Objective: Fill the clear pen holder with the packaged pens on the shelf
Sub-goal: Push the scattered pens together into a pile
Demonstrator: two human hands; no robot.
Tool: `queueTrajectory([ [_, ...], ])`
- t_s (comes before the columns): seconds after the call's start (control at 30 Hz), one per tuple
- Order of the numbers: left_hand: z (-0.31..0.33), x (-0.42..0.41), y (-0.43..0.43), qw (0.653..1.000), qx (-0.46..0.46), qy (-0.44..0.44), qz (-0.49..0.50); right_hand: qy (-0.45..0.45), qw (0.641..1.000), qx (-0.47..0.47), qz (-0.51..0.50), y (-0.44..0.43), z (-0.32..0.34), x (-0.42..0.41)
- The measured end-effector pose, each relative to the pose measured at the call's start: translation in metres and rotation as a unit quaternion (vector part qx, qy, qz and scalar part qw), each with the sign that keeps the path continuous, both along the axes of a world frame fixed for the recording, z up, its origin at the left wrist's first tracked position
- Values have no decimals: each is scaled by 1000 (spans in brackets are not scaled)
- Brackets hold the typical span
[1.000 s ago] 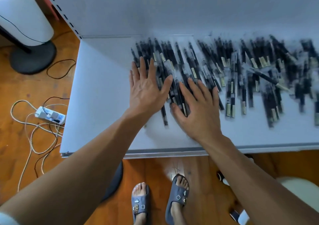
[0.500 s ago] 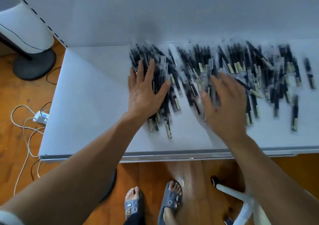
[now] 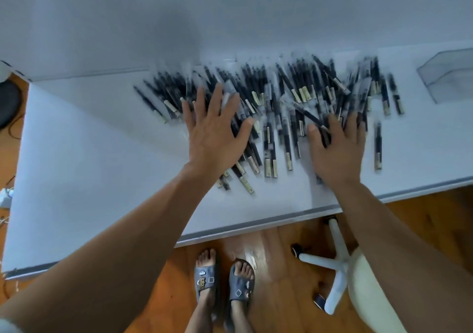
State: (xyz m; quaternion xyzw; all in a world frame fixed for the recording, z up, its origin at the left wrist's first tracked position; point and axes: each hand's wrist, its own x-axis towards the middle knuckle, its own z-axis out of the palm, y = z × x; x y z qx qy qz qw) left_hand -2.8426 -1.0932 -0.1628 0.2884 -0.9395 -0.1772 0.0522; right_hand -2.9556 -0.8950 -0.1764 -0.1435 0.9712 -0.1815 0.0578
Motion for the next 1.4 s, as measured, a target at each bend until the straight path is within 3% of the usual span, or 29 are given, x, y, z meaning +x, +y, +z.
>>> queueTrajectory([
  [0.13,7,-5,-2,999,14,30,-41,11,999,-28,12,-3,2,4],
  [0.27,8,14,-28,985,14,139,104,49,995,-84,32,-9,4,12],
  [0.37,-3,30,-49,977,72,45,195,32,997,-47,42,-25,1,22],
  [0.43,-9,28,-46,983,87,10,164,24,998,-10,55,-35,1,30],
  [0.6,-8,6,-24,983,107,72,129,21,998,30,57,-43,0,38],
  [0.87,-2,-20,-8,996,74,17,46,40,998,25,38,-47,-3,39],
  [0.97,5,-19,-10,997,70,41,13,22,998,25,48,-46,-1,38],
  [1.07,8,-1,-21,992,27,109,61,7,998,-14,55,-45,4,36],
  [1.13,2,11,-30,987,69,78,122,20,998,-33,53,-42,9,35],
  [1.23,-9,13,-28,989,94,-17,113,65,996,-51,36,-38,19,31],
  [1.4,-8,-1,-16,991,93,-6,101,99,993,-52,-34,-9,23,0],
])
